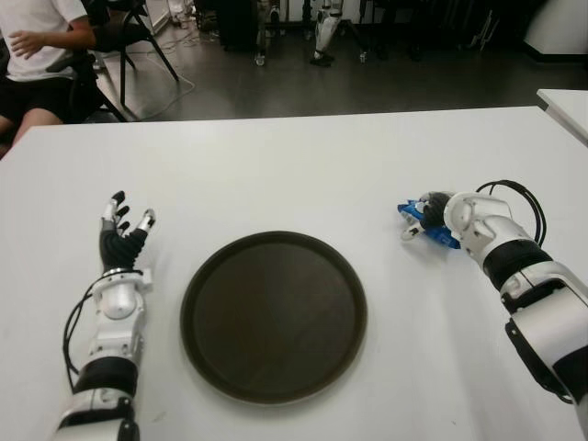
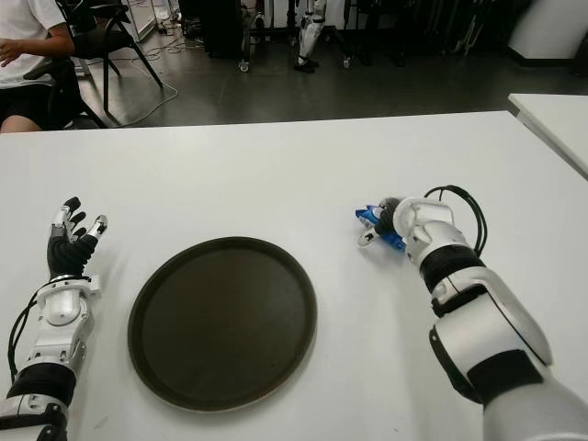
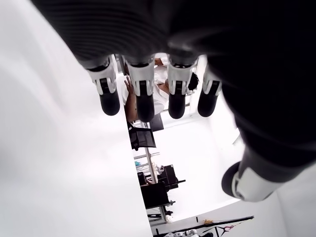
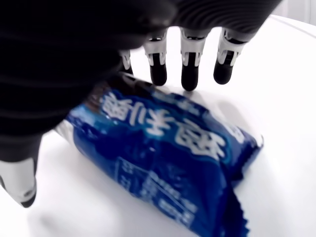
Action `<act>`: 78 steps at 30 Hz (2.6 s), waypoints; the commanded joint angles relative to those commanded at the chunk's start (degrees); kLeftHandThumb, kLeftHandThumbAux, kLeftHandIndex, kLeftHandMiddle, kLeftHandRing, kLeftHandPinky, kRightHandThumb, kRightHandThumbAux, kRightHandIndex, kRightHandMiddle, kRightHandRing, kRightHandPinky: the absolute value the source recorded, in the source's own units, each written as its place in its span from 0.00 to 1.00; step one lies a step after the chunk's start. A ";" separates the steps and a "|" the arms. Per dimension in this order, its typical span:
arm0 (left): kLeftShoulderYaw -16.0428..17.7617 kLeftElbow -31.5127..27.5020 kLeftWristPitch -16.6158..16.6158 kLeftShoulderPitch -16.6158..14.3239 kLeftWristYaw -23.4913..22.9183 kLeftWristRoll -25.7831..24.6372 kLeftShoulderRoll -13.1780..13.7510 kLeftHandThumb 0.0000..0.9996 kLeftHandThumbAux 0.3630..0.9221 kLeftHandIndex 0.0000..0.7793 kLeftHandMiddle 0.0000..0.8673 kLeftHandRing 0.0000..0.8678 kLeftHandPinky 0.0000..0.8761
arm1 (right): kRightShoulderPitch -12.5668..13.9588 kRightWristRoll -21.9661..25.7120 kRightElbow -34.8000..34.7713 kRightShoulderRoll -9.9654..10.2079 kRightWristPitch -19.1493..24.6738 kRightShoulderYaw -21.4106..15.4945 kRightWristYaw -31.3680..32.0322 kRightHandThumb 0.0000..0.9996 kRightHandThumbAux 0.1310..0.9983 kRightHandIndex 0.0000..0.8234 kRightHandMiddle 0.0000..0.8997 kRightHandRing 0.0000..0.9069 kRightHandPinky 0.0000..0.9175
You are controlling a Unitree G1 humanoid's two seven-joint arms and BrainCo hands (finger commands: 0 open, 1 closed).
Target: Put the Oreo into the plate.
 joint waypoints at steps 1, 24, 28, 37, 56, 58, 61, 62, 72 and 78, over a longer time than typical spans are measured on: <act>0.04 0.03 0.03 -0.01 -0.06 -0.08 -0.02 0.27 0.52 0.08 0.13 0.10 0.05 | 0.10 -0.03 -0.09 -0.10 -0.03 0.03 0.06 0.00 0.47 0.09 0.10 0.09 0.09; 0.18 -3.48 2.71 0.93 0.10 -0.25 -0.62 0.27 0.51 0.07 0.10 0.07 0.03 | 5.71 0.66 -7.03 -3.85 2.62 -1.63 -0.04 0.00 0.42 0.08 0.09 0.06 0.03; 0.24 -3.79 2.82 1.03 -0.28 -0.46 -0.60 0.27 0.51 0.08 0.11 0.08 0.03 | 6.70 0.68 -7.45 -4.44 2.25 -2.09 -0.50 0.00 0.43 0.09 0.10 0.06 0.04; 0.20 -3.57 1.91 1.12 -0.22 -0.21 -0.52 0.28 0.53 0.08 0.12 0.09 0.04 | 9.21 -0.01 -14.66 -5.27 9.30 -2.98 2.46 0.00 0.43 0.11 0.13 0.10 0.09; -0.08 -4.19 2.50 1.26 -0.30 -0.01 -0.37 0.27 0.50 0.07 0.09 0.06 0.03 | 10.60 -0.08 -16.79 -5.44 10.83 -2.03 3.68 0.00 0.46 0.07 0.12 0.11 0.12; -0.18 -4.32 2.53 1.32 -0.14 0.23 -0.33 0.26 0.50 0.07 0.09 0.06 0.03 | 11.02 0.30 -17.36 -5.33 10.81 -2.45 3.30 0.00 0.46 0.07 0.12 0.11 0.12; -0.21 -4.46 2.65 1.38 -0.13 0.34 -0.27 0.24 0.49 0.08 0.10 0.06 0.02 | 11.49 0.56 -18.28 -5.25 11.39 -2.87 3.24 0.00 0.44 0.08 0.12 0.10 0.12; -0.20 -4.47 2.69 1.39 -0.15 0.36 -0.26 0.25 0.48 0.08 0.10 0.06 0.02 | 11.59 0.57 -18.53 -5.24 11.58 -2.95 3.30 0.00 0.44 0.08 0.12 0.10 0.11; 0.12 -4.05 2.86 1.19 -0.28 0.15 -0.26 0.26 0.49 0.07 0.09 0.06 0.02 | 12.81 0.42 -21.39 -4.98 14.07 -4.00 1.75 0.00 0.45 0.06 0.10 0.08 0.10; 0.29 -3.32 2.74 0.81 -0.33 -0.02 -0.22 0.28 0.51 0.07 0.10 0.06 0.02 | 12.78 -0.08 -22.07 -5.04 14.33 -3.78 1.89 0.00 0.45 0.06 0.09 0.07 0.09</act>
